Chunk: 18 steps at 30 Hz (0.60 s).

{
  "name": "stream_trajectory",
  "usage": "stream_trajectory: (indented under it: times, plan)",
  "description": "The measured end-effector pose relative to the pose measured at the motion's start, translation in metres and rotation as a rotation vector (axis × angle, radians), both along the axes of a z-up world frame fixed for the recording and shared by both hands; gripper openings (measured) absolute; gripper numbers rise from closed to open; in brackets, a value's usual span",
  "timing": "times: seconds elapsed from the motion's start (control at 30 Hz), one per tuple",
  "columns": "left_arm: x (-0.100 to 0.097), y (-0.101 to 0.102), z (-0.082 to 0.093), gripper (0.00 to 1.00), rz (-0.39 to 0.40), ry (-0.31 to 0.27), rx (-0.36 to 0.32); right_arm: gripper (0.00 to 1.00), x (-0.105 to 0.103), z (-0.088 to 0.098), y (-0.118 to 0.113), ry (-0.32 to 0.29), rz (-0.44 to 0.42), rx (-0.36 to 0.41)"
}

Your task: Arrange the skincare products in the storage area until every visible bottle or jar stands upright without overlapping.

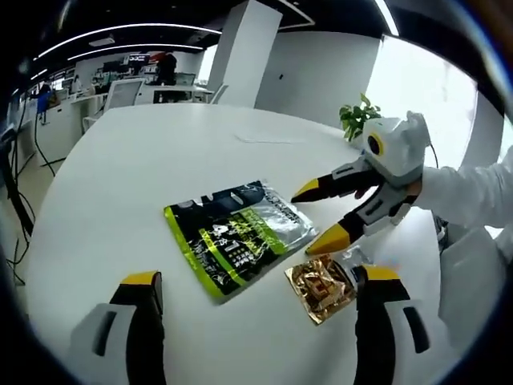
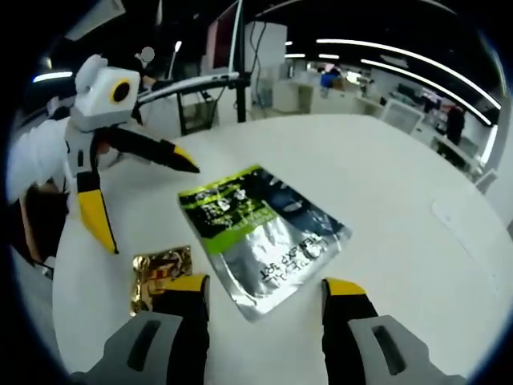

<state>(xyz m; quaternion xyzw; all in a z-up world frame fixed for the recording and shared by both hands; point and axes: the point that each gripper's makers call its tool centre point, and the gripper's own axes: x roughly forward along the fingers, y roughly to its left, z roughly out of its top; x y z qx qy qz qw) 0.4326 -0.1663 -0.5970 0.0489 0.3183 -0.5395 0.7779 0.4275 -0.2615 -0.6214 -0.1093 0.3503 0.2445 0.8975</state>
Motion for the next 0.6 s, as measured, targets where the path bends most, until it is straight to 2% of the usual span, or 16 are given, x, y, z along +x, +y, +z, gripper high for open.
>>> stream_trajectory:
  times: [0.2, 0.37, 0.5, 0.6]
  plan:
    - [0.01, -0.007, -0.002, 0.95, -0.011, -0.006, 0.0, 0.5, 0.0, 0.0, 0.0, -0.003, 0.003, 0.002]
    - [0.004, -0.01, 0.001, 0.95, -0.048, -0.023, 0.012, 0.5, 0.0, 0.001, 0.001, -0.004, 0.008, 0.002]
    - [0.01, -0.016, -0.001, 0.93, -0.059, -0.037, 0.009, 0.49, 0.001, 0.001, 0.002, -0.008, 0.008, 0.003]
    - [0.003, -0.023, 0.0, 0.94, -0.087, -0.039, 0.008, 0.49, 0.001, 0.001, 0.002, -0.009, 0.011, 0.004]
